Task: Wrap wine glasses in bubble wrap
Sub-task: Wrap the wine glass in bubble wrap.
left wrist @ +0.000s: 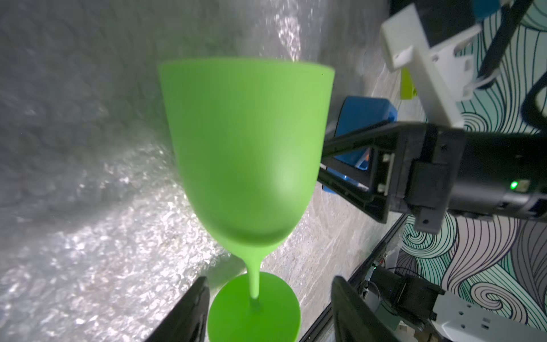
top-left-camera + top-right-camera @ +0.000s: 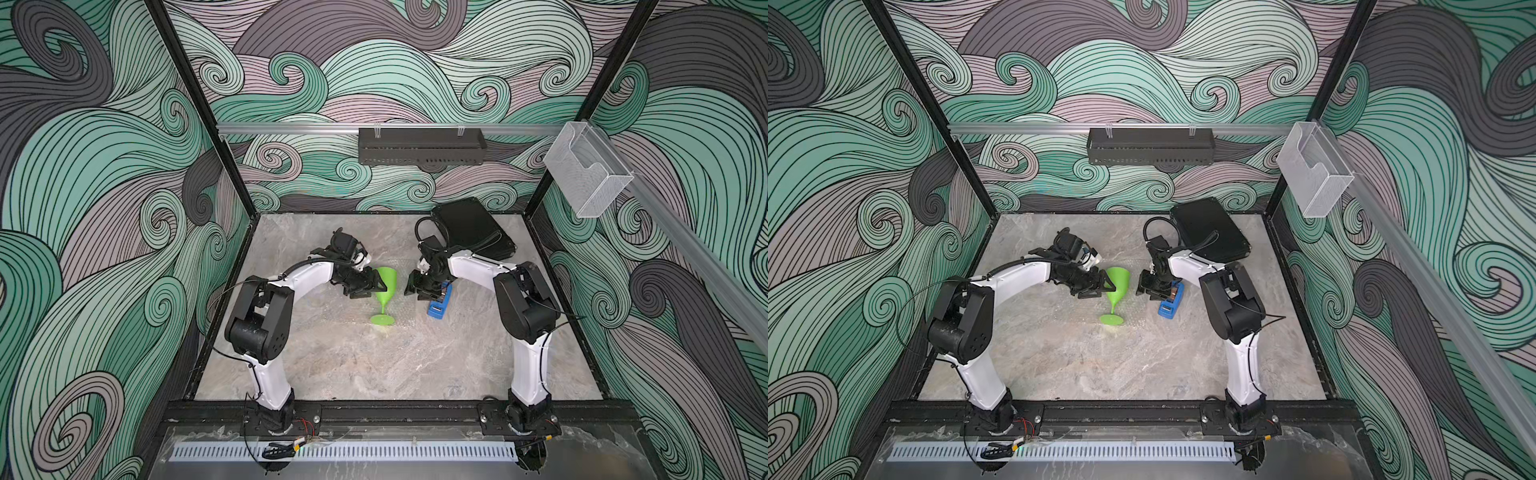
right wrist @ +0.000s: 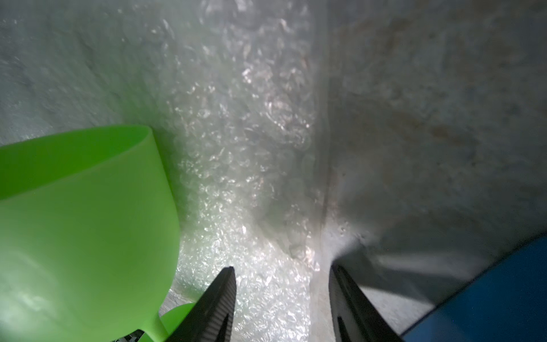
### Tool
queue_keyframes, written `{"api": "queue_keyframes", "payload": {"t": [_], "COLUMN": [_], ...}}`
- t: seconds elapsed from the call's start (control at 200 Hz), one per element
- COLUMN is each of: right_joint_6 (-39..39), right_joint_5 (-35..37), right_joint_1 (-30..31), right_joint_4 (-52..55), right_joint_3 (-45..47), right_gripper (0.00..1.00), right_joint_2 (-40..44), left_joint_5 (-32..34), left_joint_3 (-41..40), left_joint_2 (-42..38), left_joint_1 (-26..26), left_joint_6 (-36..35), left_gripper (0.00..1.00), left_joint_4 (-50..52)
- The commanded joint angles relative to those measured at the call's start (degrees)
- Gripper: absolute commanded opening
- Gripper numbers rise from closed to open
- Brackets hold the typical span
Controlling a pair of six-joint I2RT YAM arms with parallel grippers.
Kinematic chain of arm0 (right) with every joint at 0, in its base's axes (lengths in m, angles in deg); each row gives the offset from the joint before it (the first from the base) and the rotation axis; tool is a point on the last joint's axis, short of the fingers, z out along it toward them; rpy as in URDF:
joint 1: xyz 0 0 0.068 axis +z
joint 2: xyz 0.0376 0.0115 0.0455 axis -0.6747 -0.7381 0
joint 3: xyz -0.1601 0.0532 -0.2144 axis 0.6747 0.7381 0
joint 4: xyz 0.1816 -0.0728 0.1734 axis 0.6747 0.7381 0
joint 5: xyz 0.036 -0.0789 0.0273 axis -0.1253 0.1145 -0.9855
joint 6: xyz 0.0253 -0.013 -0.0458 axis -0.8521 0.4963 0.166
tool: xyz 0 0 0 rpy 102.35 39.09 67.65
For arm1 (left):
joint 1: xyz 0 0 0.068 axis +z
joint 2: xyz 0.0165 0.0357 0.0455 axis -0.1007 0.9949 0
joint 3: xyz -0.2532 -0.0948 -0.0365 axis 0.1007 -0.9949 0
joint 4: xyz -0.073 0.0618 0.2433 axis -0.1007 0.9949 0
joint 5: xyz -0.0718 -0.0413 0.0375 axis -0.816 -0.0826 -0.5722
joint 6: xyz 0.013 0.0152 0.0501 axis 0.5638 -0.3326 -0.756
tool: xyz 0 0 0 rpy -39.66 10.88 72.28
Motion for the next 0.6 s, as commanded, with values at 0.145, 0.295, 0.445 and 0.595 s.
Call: {"api": "queue_keyframes", "payload": {"t": [0.145, 0.295, 0.445, 0.595], "right_joint_6": [0.5, -0.7, -1.7, -2.1], "right_joint_5": [-5.9, -13.8, -17.8, -18.3], "right_joint_1": [0.3, 0.3, 0.3, -0.1], "right_joint_4": [-7.1, -16.2, -20.0, -21.7], "right_joint_3": [1.4, 4.0, 6.0, 9.0], "right_gripper": [0.53, 0.46, 0.41, 0.39], "right_joint_2": [-2.6, -0.8, 1.6, 5.0], "left_joint_5": [0.7, 1.3, 1.7, 1.9], "left_joint_3": [4.8, 4.9, 4.7, 4.3], "left_joint_2": [6.1, 7.3, 7.7, 7.7], "left_joint_1": [0.8, 0.8, 1.0, 1.1], "left_joint_6": [-1.4, -1.8, -2.1, -2.2], "left_gripper": [0.62, 0.58, 0.55, 0.55], "left_joint_4": [3.6, 3.6, 3.6, 3.5]}}
